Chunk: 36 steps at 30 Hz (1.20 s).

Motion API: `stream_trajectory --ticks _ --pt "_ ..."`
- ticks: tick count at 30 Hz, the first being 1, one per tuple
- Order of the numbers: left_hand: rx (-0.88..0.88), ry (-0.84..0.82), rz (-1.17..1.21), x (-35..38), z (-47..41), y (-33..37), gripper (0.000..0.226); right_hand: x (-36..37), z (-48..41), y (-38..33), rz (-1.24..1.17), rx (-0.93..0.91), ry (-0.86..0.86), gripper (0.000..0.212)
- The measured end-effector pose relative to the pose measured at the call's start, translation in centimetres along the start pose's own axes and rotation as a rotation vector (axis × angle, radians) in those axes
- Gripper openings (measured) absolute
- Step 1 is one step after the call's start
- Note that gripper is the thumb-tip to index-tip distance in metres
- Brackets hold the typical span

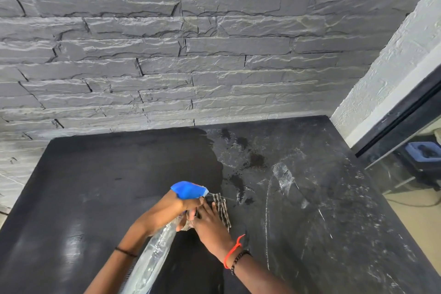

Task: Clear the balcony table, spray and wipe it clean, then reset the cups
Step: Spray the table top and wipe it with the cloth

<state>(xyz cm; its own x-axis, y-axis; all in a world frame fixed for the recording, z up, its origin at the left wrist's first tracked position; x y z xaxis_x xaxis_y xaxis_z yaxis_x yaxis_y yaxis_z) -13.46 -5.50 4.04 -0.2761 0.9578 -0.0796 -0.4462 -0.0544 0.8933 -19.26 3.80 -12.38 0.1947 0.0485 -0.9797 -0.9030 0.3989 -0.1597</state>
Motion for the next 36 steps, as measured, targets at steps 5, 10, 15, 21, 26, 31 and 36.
stream_trajectory --ticks 5,10,15,21,26,31,36 --pt "0.0 0.083 0.071 -0.4 -0.2 -0.4 0.024 0.6 0.7 0.1 0.028 -0.002 -0.001 0.068" --pt "0.019 0.239 0.105 -2.0 -0.6 -0.5 0.015 2.1 4.7 2.5 0.079 0.01 0.041 0.059" --pt "0.016 0.348 0.079 -4.6 -0.9 -0.7 0.014 0.6 7.1 9.9 0.074 0.125 0.076 0.08" --pt "0.0 0.397 0.117 -6.0 -1.2 -1.0 0.01 -2.5 0.7 18.5 -0.047 0.3 0.008 0.066" --pt "0.017 0.451 0.173 -6.0 -1.3 -0.7 0.006 -4.4 -6.9 15.6 -0.052 0.273 0.025 0.063" --pt "0.036 0.465 0.171 -6.2 -2.0 -0.4 0.007 -3.6 -7.1 8.2 -0.071 0.083 -0.046 0.058" --pt "0.055 0.476 0.195 -6.7 -3.3 -0.1 0.015 -0.3 -0.6 6.4 -0.022 -0.044 -0.014 0.062"
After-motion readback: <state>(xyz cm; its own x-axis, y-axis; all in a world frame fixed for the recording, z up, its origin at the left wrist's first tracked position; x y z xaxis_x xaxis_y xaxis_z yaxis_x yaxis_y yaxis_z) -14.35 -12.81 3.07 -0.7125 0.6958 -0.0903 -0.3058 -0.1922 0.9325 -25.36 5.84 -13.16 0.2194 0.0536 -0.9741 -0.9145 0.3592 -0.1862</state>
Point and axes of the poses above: each hand's wrist, its own z-axis away from the middle knuckle, its own x-axis out of the palm, y = z × x, the point moved 2 cm from there along -z, towards the middle knuckle, and after that the axes turned 3 degrees about z, right-handed, at the moved point
